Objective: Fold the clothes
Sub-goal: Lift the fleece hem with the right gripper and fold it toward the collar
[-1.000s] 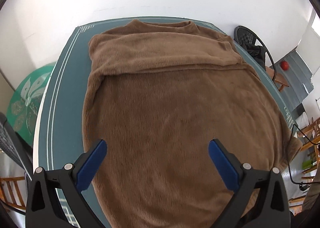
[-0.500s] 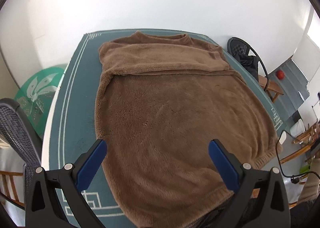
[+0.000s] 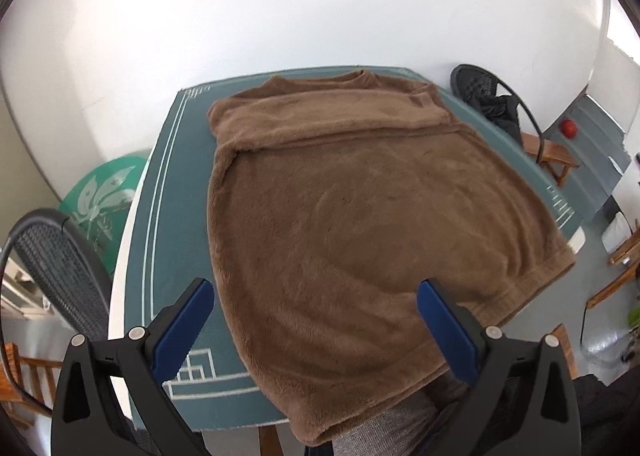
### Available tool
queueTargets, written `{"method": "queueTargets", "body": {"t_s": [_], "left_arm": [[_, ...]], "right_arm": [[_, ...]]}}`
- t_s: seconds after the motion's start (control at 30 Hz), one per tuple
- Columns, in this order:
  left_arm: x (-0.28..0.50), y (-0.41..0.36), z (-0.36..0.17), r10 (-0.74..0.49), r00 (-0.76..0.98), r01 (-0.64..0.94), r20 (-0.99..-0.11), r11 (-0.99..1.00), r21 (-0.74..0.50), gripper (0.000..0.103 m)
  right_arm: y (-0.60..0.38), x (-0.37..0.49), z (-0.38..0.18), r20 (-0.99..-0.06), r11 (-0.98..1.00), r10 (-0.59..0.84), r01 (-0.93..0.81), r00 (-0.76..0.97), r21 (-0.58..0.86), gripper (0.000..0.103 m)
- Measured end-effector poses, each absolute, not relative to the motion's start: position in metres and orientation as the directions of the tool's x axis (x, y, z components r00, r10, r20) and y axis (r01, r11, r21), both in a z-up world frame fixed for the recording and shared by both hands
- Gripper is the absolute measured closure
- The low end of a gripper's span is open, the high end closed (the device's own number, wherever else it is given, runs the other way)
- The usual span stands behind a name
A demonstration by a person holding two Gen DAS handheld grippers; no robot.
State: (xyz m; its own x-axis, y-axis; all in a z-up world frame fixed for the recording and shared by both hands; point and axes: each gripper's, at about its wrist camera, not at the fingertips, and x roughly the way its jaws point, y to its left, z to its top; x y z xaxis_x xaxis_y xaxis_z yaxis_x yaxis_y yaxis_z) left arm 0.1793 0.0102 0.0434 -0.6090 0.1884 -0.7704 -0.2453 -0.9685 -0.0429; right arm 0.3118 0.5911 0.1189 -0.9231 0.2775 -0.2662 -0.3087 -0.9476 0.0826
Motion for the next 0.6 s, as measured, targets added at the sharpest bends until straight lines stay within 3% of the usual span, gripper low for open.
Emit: {"method": "queueTargets", "body": {"t_s": [0.13, 0.23, 0.27, 0.4, 0.6], "left_arm": [[0.186, 0.004, 0.021, 0.205, -0.579, -0.21, -0.789, -0.973, -0.098, 0.001], [0.191, -0.006, 0.013, 0.198, -0.575, -0.17, -0.794, -0.978, -0.12, 0.001], [0.191, -0.01, 0.012, 0.197, -0.576, -0.155, -0.793, -0.979, -0.131, 0.001], [0.187, -0.028, 0.007, 0.206, -0.581, -0.088, -0.788, -0.978, -0.19, 0.001], [0.18, -0.041, -0.004, 0.231, -0.577, -0.033, -0.784, -0.965, -0.261, 0.001]], "right_arm": [[0.506, 0.282, 0.054, -0.459, -0.999, 0.01, 0.013, -0.888, -0.045, 0.008], [0.448, 0.289, 0.026, -0.548, -0.974, -0.112, 0.202, -0.829, -0.106, 0.01], [0.437, 0.29, 0.02, -0.565, -0.96, -0.121, 0.241, -0.816, -0.143, 0.012], [0.414, 0.291, 0.005, -0.616, -0.911, -0.105, 0.324, -0.781, -0.256, 0.046], [0.404, 0.283, -0.017, -0.65, -0.87, -0.048, 0.352, -0.759, -0.346, 0.049]]}}
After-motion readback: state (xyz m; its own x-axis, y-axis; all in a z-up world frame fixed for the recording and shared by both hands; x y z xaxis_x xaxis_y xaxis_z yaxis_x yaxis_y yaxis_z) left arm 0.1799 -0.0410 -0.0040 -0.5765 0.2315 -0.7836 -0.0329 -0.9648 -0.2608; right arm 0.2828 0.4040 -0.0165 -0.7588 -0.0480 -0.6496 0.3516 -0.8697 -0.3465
